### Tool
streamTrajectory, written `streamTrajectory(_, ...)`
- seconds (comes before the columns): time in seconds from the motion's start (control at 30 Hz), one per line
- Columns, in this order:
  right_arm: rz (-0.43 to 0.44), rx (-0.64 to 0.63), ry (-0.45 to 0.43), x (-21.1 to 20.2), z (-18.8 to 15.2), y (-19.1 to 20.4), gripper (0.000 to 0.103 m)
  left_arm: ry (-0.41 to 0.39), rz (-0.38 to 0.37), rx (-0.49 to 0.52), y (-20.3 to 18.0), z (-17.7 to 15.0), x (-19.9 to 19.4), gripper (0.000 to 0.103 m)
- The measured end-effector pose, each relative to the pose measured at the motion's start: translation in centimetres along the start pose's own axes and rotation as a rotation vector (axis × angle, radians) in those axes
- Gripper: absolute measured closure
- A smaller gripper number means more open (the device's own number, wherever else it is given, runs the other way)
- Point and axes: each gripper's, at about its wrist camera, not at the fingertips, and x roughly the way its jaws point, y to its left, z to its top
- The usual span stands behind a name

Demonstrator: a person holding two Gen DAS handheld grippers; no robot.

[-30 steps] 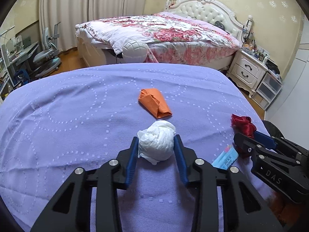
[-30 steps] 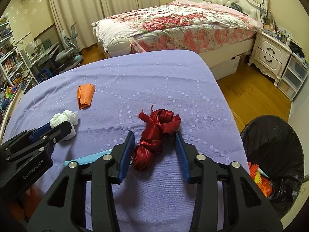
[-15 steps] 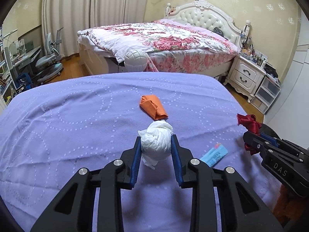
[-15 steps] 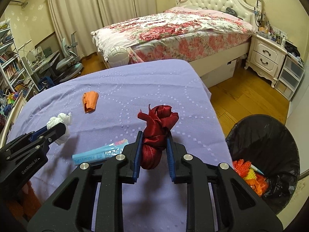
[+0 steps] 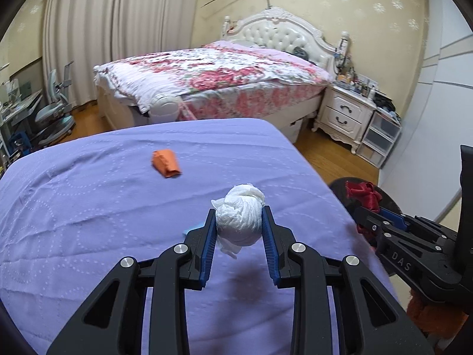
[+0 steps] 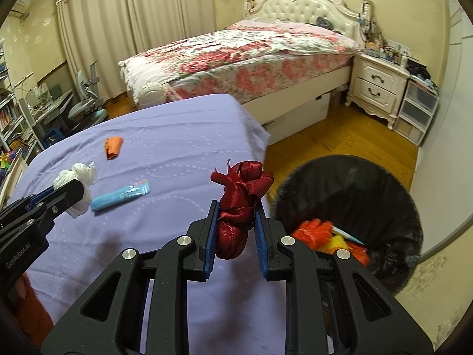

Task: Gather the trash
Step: 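Carry the ribbon and tissue ball over the bin and open both tools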

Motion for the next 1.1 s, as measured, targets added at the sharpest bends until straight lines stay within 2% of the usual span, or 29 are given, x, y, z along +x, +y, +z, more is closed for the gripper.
streamTrajectory(0.4, -0.104, 0.083, -0.032, -1.6, -1.1, -6.5, 0.081, 0.010, -0.083, 0.101, -8.2, 0.1, 2.2, 0.072)
streamTrajectory(0.63, -0.164, 0.131, -0.057, -1.3, -0.6, -9.4, 0.081, 0.019, -0.096, 0.155, -12.1, 0.6, 4.6, 0.072)
streamTrajectory(1.1, -0.222, 0.208, -0.049, 0.3, -0.6, -13.2, 0.081, 0.044, -0.091, 0.234, -16.2, 0.9, 7.6, 0.072)
